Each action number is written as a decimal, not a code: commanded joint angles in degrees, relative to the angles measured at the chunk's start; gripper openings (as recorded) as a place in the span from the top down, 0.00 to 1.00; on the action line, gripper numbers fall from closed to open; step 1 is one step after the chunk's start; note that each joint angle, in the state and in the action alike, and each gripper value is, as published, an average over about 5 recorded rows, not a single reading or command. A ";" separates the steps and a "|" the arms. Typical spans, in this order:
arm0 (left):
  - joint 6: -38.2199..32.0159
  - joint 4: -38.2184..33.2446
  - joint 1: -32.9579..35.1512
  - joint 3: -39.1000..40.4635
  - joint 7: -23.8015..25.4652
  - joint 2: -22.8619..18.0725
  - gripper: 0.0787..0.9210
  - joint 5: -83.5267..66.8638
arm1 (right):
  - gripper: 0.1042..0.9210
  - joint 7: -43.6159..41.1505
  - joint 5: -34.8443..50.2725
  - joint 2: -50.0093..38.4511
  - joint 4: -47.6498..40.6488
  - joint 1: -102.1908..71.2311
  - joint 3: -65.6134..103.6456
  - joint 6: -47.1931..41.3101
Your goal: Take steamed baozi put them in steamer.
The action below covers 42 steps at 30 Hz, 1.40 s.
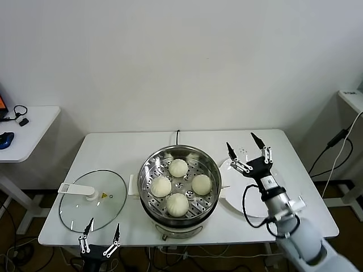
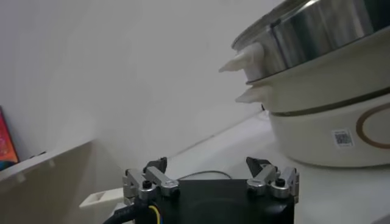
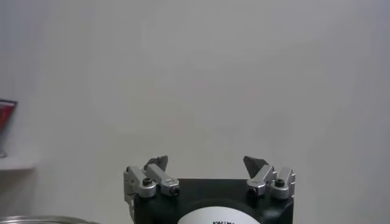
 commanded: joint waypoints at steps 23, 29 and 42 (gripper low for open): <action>-0.94 -0.68 -0.08 0.88 -0.61 -2.80 0.12 -0.20 | 0.12 -5.71 -10.51 27.14 -8.34 -26.10 5.78 25.14; -0.96 -0.88 0.03 0.90 -0.60 -2.80 0.12 -0.21 | 0.12 -5.64 -10.64 26.98 -8.66 -26.12 5.34 25.73; -1.04 -1.18 0.13 1.00 -0.60 -2.80 0.12 -0.23 | 0.12 -5.51 -10.61 27.08 -8.48 -26.69 4.91 26.26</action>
